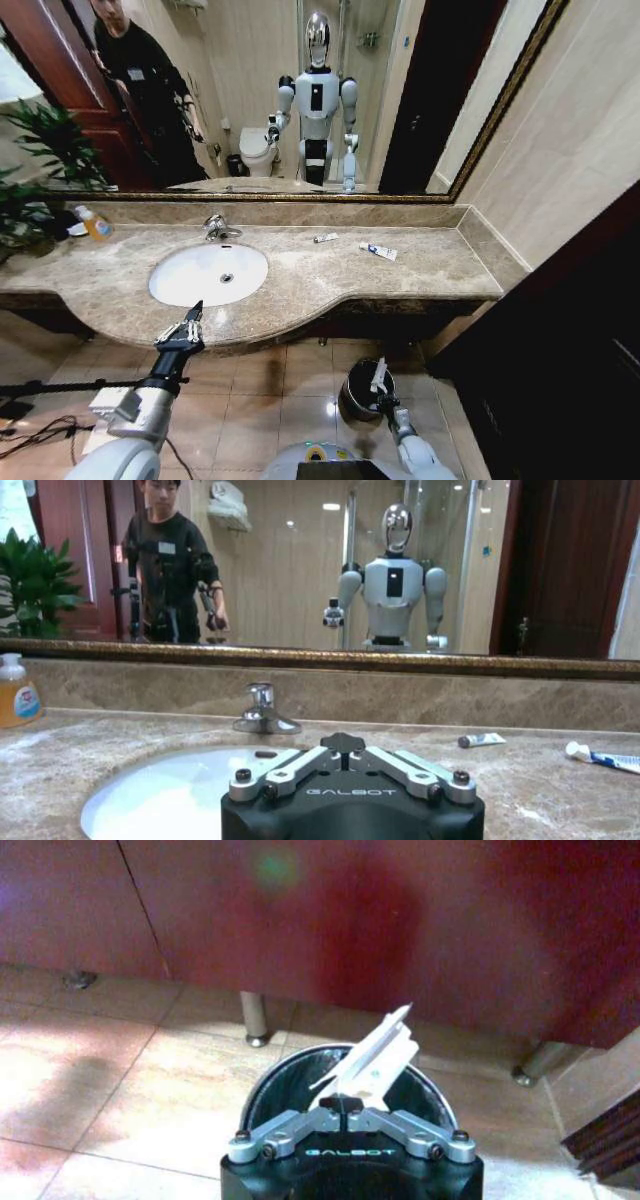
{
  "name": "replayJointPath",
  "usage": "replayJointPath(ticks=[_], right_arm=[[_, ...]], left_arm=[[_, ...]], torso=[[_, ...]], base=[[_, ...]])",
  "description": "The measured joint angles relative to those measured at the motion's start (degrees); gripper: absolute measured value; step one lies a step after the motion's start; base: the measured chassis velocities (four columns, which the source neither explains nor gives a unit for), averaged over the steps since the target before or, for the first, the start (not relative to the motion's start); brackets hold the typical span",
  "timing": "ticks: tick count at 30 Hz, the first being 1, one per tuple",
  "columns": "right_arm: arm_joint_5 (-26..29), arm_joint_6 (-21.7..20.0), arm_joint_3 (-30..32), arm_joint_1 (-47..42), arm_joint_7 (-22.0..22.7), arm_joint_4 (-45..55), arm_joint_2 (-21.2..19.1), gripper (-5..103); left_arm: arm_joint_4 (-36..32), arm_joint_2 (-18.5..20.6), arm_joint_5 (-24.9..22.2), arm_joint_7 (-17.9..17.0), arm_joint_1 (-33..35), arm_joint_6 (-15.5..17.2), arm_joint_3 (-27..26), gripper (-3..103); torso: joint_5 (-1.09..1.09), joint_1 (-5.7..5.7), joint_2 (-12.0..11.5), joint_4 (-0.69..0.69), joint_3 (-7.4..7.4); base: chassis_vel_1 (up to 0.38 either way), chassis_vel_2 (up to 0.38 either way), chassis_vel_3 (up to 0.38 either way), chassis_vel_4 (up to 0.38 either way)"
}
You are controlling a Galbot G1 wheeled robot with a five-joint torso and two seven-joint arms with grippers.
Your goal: Pick up the trash from the sink and place it in the trash bin.
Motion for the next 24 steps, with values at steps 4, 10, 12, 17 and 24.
replayJointPath(ticks=[4, 10, 12, 17, 24], right_arm=[[-0.7, -0.5, -0.1, 0.1, 0.3, 0.1, 1.1, 12], [-1.2, -0.5, -0.1, -0.1, 1.3, 0.8, 1.7, 33], [-1.2, -0.5, -0.1, -0.2, 1.3, 1.0, 1.7, 33], [-1.3, -0.3, 0.1, -0.6, 2.2, 1.8, 1.5, 55], [-1.2, 0.0, 0.2, -1.6, 3.0, 3.1, 1.1, 82]], left_arm=[[0.0, 0.0, 0.0, 0.0, 0.0, 0.0, 0.0, 0], [0.0, 0.0, 0.0, 0.0, 0.0, 0.0, 0.0, 0], [0.0, 0.0, 0.0, 0.0, 0.0, 0.0, 0.0, 0], [0.0, 0.0, 0.0, 0.0, 0.0, 0.0, 0.0, 0], [0.0, 0.0, 0.0, 0.0, 0.0, 0.0, 0.0, 0]], torso=[[0.00, 0.00, 0.0, 0.00, 0.00], [0.00, 0.00, 0.0, 0.00, 0.00], [-0.01, 0.00, 0.0, 0.00, 0.00], [0.00, 0.00, 0.0, 0.00, 0.00], [0.01, 0.00, 0.0, 0.00, 0.00]], base=[[0.000, 0.000, 0.000, 0.000], [0.000, 0.000, 0.000, 0.000], [0.000, 0.000, 0.000, 0.000], [0.000, 0.000, 0.000, 0.000], [0.000, 0.000, 0.000, 0.000]])
